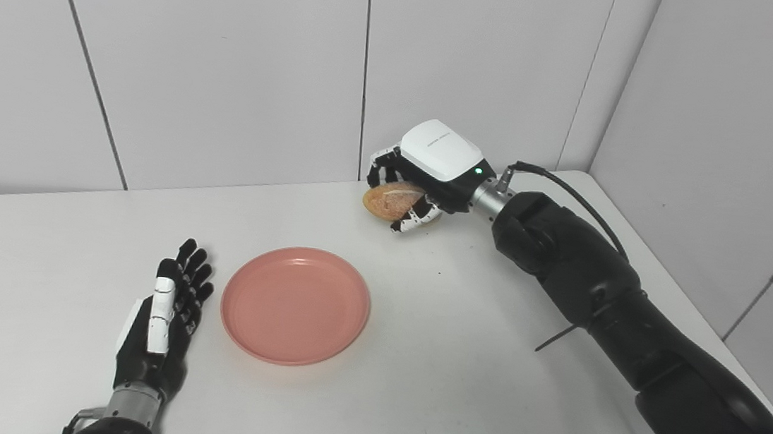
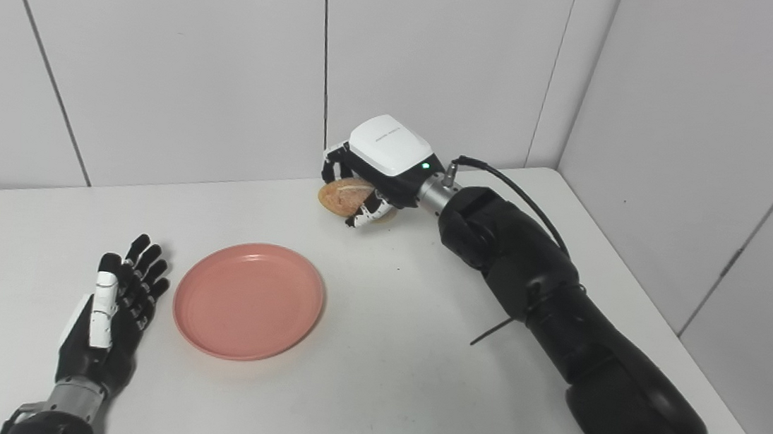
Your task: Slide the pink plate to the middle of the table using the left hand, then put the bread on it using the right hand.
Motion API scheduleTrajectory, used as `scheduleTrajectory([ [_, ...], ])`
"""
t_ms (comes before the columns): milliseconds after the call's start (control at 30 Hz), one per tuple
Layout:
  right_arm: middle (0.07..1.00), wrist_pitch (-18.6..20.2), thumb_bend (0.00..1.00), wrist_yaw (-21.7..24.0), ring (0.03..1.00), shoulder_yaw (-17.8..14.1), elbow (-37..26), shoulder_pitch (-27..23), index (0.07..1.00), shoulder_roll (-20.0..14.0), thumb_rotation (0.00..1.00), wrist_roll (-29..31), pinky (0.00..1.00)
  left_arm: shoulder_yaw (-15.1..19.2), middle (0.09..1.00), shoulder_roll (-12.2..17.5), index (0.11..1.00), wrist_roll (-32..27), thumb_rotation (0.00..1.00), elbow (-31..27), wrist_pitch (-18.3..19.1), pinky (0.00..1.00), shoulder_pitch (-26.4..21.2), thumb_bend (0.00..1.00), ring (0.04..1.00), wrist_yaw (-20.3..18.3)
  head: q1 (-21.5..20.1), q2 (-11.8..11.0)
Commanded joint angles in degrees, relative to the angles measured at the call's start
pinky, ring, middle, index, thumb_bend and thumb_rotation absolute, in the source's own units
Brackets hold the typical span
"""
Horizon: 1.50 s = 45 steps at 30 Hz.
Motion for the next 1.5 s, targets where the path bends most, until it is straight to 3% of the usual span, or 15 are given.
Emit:
scheduleTrajectory([
  [0, 0.466, 0.9, 0.52, -0.35, 0.348, -1.45, -2.25, -2.2, 0.489, -0.29, 0.0, 0.63, 0.33, -0.46, 0.998, -0.33, 1.0, 0.61, 1.0, -0.63, 0.05, 1.0, 0.09, 0.76, 1.0, 0.33, 0.78, 0.07],
  [100, 0.472, 0.07, 0.52, 0.07, 0.308, -2.02, -3.24, -2.13, 0.487, 1.04, 0.0, 2.05, 0.27, -0.59, 0.998, -0.73, 1.0, 0.8, 1.0, -0.78, 0.25, 1.0, 0.12, 0.75, 0.999, 0.69, 2.48, 0.17],
  [267, 0.412, -0.46, 0.51, 0.75, 0.346, -2.66, -4.89, -1.85, 0.515, 3.07, 0.0, 3.54, 0.3, -0.76, 0.995, -1.24, 1.0, 1.07, 1.0, -0.77, 0.29, 1.0, 0.2, 0.76, 0.999, 0.94, 5.76, 0.34],
  [433, 0.47, 0.37, 0.52, 1.82, 0.456, -3.38, -7.53, -0.82, 0.497, 5.75, 0.0, 5.18, 0.37, -1.2, 0.993, -1.89, 1.0, 2.24, 1.0, -0.99, 0.9, 1.0, 0.26, 0.77, 1.0, 1.7, 9.32, 0.48],
  [533, 0.467, -1.8, 0.52, 0.97, 0.531, -2.82, -6.76, -0.73, 0.501, 7.08, 0.0, 5.23, 0.44, -1.78, 0.991, -2.56, 1.0, 3.46, 1.0, -1.27, 0.9, 1.0, 0.4, 0.77, 0.998, 2.75, 13.53, 0.87],
  [600, 0.469, -2.46, 0.52, 1.87, 0.328, -2.48, -6.79, -0.48, 0.489, 7.97, 0.0, 6.06, 0.35, -2.18, 0.994, -3.11, 1.0, 4.08, 1.0, -1.51, 0.88, 1.0, 0.53, 0.77, 1.0, 3.45, 15.27, 0.94],
  [667, 0.47, -3.08, 0.52, 2.41, 0.251, -2.21, -7.21, 0.0, 0.486, 8.79, 0.0, 7.01, 0.24, -2.51, 0.993, -3.47, 1.0, 4.64, 1.0, -1.59, 0.64, 1.0, 0.62, 0.76, 0.996, 3.96, 16.28, 0.99],
  [767, 0.47, -3.36, 0.52, 2.93, 0.239, -1.49, -8.19, 0.62, 0.486, 9.87, 0.0, 7.09, 0.2, -2.9, 0.994, -3.73, 1.0, 4.97, 1.0, -1.25, -0.01, 1.0, 0.64, 0.76, 0.99, 4.27, 17.53, 0.96],
  [867, 0.473, -2.28, 0.52, 4.32, 0.294, -1.15, -8.68, 1.14, 0.486, 11.04, 0.0, 7.48, 0.24, -3.15, 0.994, -3.99, 1.0, 5.24, 1.0, -1.1, -0.63, 0.98, 0.77, 0.75, 0.986, 4.43, 18.09, 0.95],
  [1000, 0.435, -3.73, 0.52, 3.71, 0.392, -0.18, -6.75, 0.81, 0.517, 12.2, 0.0, 6.31, 0.34, -3.32, 0.99, -4.52, 1.0, 5.17, 1.0, -0.88, -0.84, 0.98, 0.68, 0.74, 0.983, 4.7, 18.98, 0.96],
  [1233, 0.438, -2.8, 0.52, 4.68, 0.432, 1.51, -3.91, -0.18, 0.519, 13.0, 0.0, 5.04, 0.41, -4.08, 0.995, -4.48, 0.998, 6.38, 1.0, -1.14, -0.36, 1.0, 0.75, 0.75, 0.993, 4.94, 19.11, 0.98],
  [1467, 0.421, -3.89, 0.51, 3.6, 0.409, 2.75, 0.09, -1.27, 0.522, 13.65, 0.0, 3.67, 0.4, -3.62, 0.993, -4.98, 1.0, 6.47, 1.0, -0.23, -2.37, 0.99, 0.54, 0.72, 0.989, 5.43, 18.97, 1.06],
])
